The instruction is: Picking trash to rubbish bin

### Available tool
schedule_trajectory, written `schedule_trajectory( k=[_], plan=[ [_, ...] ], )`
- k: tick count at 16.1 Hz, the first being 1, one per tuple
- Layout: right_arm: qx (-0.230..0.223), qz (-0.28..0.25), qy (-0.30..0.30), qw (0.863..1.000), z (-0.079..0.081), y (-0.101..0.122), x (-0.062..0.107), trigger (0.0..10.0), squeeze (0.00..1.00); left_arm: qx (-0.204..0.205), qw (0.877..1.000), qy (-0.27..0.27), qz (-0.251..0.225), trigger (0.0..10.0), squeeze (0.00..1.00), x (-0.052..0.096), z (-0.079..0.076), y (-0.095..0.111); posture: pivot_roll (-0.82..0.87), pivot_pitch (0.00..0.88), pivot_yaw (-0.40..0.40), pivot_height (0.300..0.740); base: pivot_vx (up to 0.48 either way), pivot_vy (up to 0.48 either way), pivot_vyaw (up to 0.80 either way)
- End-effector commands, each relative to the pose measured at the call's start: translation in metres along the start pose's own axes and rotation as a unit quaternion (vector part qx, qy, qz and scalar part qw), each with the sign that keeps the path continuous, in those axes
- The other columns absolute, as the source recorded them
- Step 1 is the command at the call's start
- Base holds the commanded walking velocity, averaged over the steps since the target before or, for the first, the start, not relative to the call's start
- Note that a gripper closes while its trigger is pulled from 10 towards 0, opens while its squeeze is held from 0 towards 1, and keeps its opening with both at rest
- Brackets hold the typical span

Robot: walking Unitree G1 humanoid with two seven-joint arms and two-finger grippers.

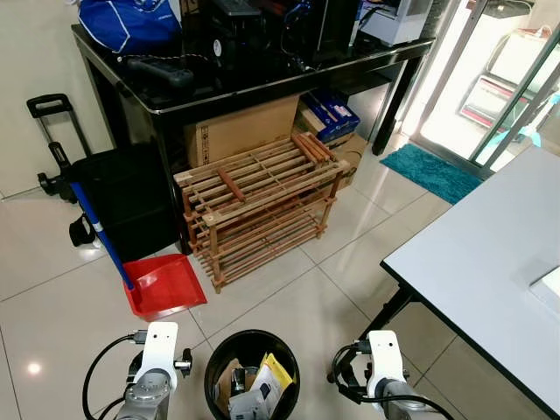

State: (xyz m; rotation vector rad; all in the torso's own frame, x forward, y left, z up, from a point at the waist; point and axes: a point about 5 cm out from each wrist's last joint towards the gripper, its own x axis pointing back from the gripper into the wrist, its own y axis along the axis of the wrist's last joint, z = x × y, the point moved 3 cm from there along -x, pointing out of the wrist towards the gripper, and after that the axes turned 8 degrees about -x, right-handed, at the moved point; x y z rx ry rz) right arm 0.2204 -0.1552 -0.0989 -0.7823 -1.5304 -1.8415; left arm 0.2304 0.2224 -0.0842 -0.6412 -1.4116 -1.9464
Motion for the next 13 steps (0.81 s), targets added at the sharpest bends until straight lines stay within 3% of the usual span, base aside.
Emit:
schedule_trajectory(
  k=[1, 13],
  plan=[
    [0.005, -0.002, -0.007, 1.0, -0.0044, 0.0026, 0.0001, 10.0, 0.0, 0.002, 1.0, -0.006, -0.002, 10.0, 0.0, -0.0004, -0.0032, 0.0022, 0.04, 0.021, -0.094, 0.74, 0.0, 0.0, 0.0],
    [0.008, 0.0, -0.01, 1.0, -0.0051, 0.0016, 0.0003, 10.0, 0.0, 0.003, 1.0, -0.006, -0.003, 10.0, 0.0, -0.0003, -0.004, 0.0026, 0.04, 0.022, -0.095, 0.74, 0.0, 0.0, 0.0]
  ],
)
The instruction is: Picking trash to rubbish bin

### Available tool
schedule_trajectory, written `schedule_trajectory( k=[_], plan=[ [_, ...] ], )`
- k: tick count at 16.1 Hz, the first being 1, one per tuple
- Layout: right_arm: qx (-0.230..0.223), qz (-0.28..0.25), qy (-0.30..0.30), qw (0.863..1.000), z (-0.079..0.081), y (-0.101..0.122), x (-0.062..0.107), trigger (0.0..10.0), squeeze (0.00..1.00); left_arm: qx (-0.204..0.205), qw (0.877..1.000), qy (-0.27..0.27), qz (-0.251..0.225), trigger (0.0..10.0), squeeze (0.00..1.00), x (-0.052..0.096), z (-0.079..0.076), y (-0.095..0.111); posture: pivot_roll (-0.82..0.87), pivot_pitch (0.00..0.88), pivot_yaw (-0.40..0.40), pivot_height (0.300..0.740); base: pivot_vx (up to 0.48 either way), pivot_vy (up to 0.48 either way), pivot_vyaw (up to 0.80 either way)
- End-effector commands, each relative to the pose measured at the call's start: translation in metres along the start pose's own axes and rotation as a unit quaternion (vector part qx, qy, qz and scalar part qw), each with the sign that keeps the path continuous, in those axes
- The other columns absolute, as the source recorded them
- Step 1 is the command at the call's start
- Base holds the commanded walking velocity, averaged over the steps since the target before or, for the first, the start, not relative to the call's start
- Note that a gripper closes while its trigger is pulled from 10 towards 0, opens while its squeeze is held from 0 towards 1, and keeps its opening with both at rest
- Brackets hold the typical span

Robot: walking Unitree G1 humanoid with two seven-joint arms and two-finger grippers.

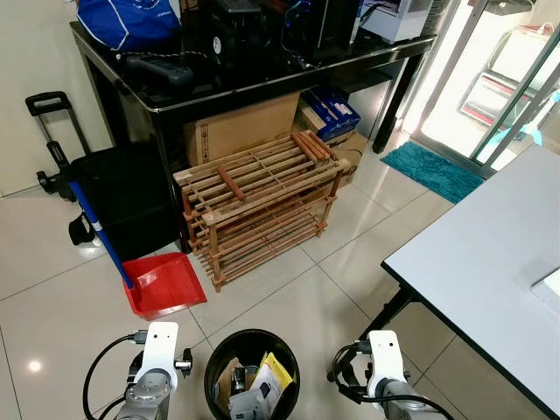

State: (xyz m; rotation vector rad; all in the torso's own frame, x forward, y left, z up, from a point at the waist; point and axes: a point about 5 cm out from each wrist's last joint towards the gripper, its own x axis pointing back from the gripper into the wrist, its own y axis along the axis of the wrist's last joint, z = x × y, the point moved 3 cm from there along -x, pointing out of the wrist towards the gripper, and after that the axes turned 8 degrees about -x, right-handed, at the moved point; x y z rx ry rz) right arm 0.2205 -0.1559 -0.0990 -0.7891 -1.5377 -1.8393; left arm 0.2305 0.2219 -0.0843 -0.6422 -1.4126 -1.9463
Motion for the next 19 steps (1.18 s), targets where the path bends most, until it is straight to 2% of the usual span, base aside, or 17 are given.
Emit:
schedule_trajectory(
  k=[1, 19],
  plan=[
    [0.008, 0.001, -0.006, 1.0, -0.0045, 0.0015, 0.0002, 10.0, 0.0, 0.003, 1.0, -0.005, -0.003, 10.0, 0.0, -0.0003, -0.0033, 0.0025, 0.04, 0.023, -0.095, 0.74, 0.0, 0.0, 0.0],
    [0.012, 0.003, -0.007, 1.0, -0.0053, 0.0, 0.0006, 10.0, 0.0, -0.001, 1.0, -0.012, -0.001, 10.0, 0.0, 0.0003, -0.0052, 0.0003, 0.04, 0.01, -0.098, 0.74, 0.0, 0.0, 0.0]
  ],
)
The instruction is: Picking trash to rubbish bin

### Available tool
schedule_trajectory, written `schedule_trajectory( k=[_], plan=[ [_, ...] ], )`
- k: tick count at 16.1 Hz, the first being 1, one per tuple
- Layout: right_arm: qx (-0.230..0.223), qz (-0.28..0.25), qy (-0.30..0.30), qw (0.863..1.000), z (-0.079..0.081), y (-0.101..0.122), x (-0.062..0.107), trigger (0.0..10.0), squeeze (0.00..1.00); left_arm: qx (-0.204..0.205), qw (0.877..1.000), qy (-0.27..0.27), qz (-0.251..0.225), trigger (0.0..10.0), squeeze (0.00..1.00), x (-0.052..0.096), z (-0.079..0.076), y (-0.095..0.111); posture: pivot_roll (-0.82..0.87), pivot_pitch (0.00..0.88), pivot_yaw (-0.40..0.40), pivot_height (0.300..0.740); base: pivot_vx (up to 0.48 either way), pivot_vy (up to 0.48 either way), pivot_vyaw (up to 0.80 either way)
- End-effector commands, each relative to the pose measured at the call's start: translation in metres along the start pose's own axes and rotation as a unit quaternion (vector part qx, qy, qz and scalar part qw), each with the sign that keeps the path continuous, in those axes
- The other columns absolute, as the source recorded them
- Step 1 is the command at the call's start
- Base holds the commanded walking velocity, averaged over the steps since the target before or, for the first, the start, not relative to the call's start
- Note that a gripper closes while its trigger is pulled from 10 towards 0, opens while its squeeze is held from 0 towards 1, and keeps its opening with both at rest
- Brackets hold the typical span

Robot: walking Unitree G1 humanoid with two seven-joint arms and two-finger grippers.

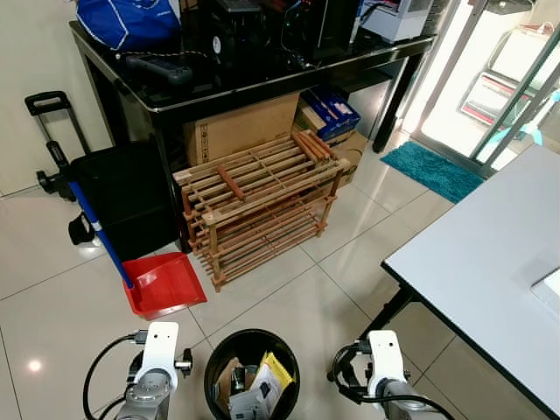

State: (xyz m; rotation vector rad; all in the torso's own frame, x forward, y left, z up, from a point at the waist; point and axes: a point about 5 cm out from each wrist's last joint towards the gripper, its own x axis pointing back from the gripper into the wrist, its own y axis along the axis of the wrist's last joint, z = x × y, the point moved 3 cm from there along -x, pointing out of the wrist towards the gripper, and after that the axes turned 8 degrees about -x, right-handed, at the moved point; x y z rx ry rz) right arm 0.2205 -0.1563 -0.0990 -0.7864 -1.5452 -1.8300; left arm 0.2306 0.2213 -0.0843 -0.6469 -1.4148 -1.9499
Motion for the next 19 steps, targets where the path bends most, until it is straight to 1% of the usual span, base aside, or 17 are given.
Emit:
schedule_trajectory(
  k=[1, 3, 11, 19],
  plan=[
    [0.008, 0.002, -0.006, 1.0, -0.0047, 0.0, 0.0005, 10.0, 0.0, 0.001, 1.0, -0.014, -0.004, 10.0, 0.0, 0.0004, -0.0057, 0.0006, 0.04, 0.008, -0.098, 0.74, 0.0, 0.0, 0.0],
    [0.007, 0.001, -0.003, 1.0, -0.0038, 0.0004, 0.0004, 10.0, 0.0, 0.0, 1.0, -0.029, -0.009, 10.0, 0.0, 0.0008, -0.0098, 0.0012, 0.04, 0.003, -0.096, 0.74, 0.0, 0.0, 0.0],
    [0.005, 0.01, 0.006, 1.0, -0.0013, -0.0022, 0.0004, 10.0, 0.0, -0.005, 0.999, -0.049, -0.008, 10.0, 0.0, 0.0013, -0.0153, 0.0007, 0.04, 0.005, -0.096, 0.74, 0.0, 0.0, 0.0],
    [0.007, 0.016, 0.005, 1.0, -0.0008, -0.0039, 0.0003, 10.0, 0.0, -0.006, 0.999, -0.045, -0.006, 10.0, 0.0, 0.0012, -0.0142, 0.0003, 0.04, 0.023, -0.096, 0.74, 0.0, 0.0, -0.78]
  ],
)
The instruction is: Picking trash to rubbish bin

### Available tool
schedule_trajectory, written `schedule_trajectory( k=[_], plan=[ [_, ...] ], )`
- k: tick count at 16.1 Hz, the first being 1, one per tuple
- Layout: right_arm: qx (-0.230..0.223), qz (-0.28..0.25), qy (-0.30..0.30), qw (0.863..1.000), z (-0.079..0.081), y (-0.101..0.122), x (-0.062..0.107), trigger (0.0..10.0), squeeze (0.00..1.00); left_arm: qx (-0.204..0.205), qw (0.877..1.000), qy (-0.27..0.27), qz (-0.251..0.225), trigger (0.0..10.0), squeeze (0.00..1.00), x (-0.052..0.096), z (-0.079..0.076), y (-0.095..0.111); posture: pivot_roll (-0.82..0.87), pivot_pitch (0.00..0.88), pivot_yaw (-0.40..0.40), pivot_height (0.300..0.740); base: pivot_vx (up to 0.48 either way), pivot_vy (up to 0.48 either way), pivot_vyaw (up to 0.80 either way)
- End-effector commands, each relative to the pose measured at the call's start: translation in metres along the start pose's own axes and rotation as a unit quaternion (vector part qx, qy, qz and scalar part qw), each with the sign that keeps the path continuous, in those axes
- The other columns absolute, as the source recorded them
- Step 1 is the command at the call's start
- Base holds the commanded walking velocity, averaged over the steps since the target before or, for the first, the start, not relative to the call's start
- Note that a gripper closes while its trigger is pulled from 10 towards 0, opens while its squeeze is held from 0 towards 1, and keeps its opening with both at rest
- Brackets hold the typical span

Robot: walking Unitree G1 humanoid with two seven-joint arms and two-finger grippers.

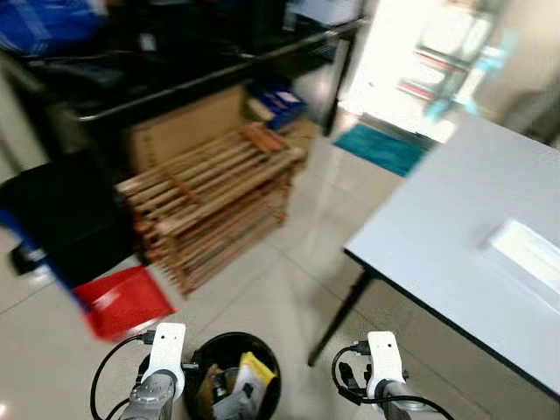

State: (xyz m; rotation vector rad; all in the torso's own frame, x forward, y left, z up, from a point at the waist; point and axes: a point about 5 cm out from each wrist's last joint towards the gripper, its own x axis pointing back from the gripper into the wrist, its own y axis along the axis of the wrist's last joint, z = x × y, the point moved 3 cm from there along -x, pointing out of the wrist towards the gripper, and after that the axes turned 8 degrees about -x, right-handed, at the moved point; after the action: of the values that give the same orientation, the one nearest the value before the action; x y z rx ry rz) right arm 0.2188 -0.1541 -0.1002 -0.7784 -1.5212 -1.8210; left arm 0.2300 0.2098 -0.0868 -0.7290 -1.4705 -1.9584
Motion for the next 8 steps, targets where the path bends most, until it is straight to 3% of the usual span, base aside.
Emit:
schedule_trajectory(
  k=[1, 5, 8],
  plan=[
    [0.007, 0.007, -0.005, 1.0, -0.0027, -0.0015, 0.0003, 10.0, 0.0, -0.004, 1.0, -0.003, 0.002, 10.0, 0.0, -0.0002, -0.0022, 0.0002, 0.04, 0.022, -0.094, 0.74, 0.0, 0.0, -0.79],
    [0.006, 0.009, -0.006, 1.0, -0.0028, -0.0021, 0.0003, 10.0, 0.0, -0.016, 1.0, 0.0, 0.003, 10.0, 0.0, -0.0003, -0.0016, 0.0001, 0.04, 0.025, -0.095, 0.74, 0.0, 0.0, -0.78],
    [0.006, 0.009, -0.006, 1.0, -0.0031, -0.0025, 0.0004, 10.0, 0.0, -0.03, 1.0, 0.005, 0.009, 10.0, 0.0, 0.0, -0.0007, -0.0021, 0.04, 0.026, -0.095, 0.74, 0.0, -0.46, -0.78]
  ],
)
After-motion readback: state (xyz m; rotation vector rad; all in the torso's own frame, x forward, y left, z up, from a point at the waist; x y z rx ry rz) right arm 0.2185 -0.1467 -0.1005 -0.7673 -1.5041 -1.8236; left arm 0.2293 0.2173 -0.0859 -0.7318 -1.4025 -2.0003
